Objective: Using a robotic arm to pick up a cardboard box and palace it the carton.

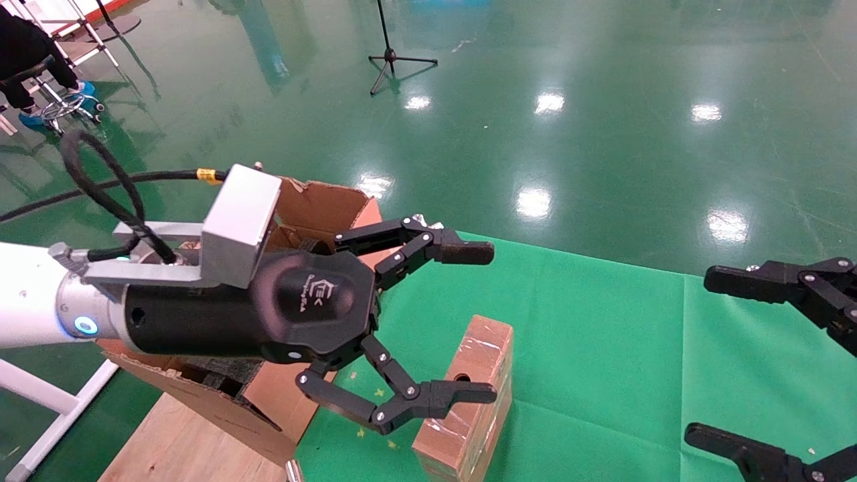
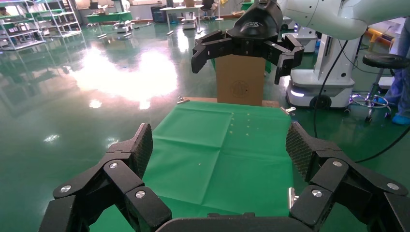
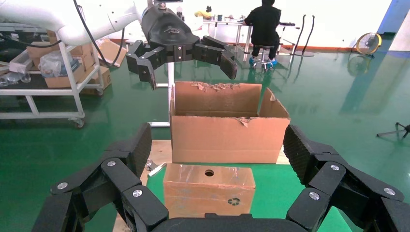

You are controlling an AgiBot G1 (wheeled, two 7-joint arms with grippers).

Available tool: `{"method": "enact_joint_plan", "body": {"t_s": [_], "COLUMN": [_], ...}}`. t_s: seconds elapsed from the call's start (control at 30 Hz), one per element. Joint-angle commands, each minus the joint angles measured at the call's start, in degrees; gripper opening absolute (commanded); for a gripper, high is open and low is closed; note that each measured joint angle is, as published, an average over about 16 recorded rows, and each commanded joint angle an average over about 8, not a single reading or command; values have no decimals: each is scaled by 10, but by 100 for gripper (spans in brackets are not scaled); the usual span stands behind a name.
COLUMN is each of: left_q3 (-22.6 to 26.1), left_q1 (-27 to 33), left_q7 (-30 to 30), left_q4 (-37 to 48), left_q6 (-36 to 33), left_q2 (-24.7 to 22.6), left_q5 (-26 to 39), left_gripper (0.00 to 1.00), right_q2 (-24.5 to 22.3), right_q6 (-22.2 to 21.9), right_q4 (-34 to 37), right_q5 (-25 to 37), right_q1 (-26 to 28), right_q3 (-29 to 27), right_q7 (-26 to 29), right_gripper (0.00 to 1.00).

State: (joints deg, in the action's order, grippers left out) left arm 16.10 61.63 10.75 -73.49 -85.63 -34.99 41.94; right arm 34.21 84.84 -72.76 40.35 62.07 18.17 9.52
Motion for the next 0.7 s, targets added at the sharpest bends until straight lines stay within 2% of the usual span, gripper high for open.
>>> {"method": "enact_joint_plan", "body": {"t_s": [0.03,0.07,0.1,0.3,0.5,0.7], "left_q3": [0,0,0,10,40,53], "left_q1": [0,0,0,14,50,66], "left_q7": [0,0,0,7,53,76], "left_q4": [0,0,0,-9,-19,-21], "left_q6": [0,0,0,9,35,46], "left_q2": [0,0,0,6,1,-11], "left_q5": [0,0,0,35,102,122], "left_gripper": [100,100,100,100,100,100], "right_q2": [0,0,0,0,0,0], "right_q6": [0,0,0,0,0,0], "right_q4": [0,0,0,0,0,0], "right_q5": [0,0,0,0,0,0], "right_q1": [0,0,0,0,0,0], "right_q3": [0,0,0,0,0,0], "right_q7": [0,0,0,0,0,0], "right_gripper": [17,5,0,0,0,0]}}
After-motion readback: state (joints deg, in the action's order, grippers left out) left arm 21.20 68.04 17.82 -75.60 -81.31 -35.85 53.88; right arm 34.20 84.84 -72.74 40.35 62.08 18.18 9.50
